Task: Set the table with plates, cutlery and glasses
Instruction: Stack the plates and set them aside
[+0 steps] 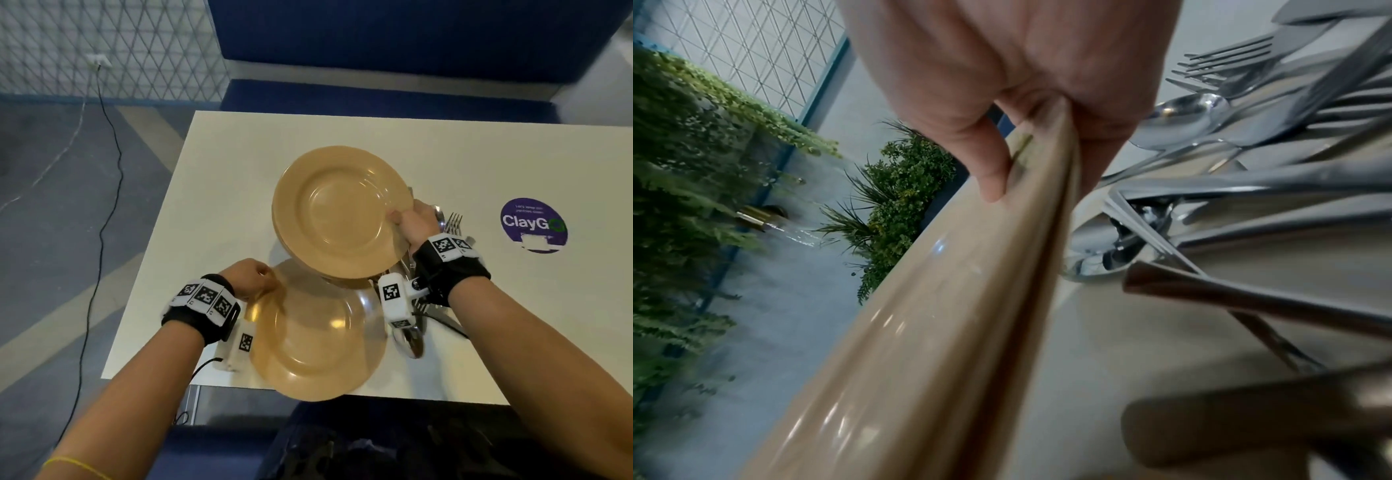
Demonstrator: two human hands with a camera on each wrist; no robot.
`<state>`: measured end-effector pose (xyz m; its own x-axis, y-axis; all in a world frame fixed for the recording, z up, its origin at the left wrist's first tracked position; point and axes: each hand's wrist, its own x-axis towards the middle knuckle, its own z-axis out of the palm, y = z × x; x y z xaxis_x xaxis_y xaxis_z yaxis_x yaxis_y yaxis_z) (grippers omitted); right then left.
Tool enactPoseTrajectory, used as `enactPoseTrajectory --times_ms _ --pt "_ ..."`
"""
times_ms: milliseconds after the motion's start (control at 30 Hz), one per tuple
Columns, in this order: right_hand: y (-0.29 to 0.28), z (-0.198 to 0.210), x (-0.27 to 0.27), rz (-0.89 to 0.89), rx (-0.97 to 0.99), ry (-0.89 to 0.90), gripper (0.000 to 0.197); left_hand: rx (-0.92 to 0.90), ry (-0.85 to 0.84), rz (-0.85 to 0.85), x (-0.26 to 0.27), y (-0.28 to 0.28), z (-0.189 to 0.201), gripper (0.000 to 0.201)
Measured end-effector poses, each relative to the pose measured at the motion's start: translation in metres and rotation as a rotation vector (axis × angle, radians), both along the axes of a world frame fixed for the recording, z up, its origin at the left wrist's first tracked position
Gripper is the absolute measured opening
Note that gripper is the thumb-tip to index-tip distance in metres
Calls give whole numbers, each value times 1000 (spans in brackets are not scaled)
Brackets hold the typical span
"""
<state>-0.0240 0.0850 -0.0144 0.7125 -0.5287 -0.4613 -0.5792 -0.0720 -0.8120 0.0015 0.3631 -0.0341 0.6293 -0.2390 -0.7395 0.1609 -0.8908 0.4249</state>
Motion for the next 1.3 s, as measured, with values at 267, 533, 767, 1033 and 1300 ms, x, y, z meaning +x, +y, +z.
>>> enactPoseTrajectory --times_ms 267,533,767,1033,1300 --pt "25 9 -13 -62 81 -75 24 -304 -221 314 23 14 14 17" --pt "3 13 -6 79 -204 -6 41 -509 -243 624 38 -35 18 21" --pt "-52 9 -24 98 -117 53 70 -506 -228 625 38 -115 24 45" --pt "-178 13 -52 20 -293 13 43 -402 -379 239 21 -253 24 46" --pt "-333 6 -119 -30 -309 108 52 -359 -370 142 -49 -408 18 35"
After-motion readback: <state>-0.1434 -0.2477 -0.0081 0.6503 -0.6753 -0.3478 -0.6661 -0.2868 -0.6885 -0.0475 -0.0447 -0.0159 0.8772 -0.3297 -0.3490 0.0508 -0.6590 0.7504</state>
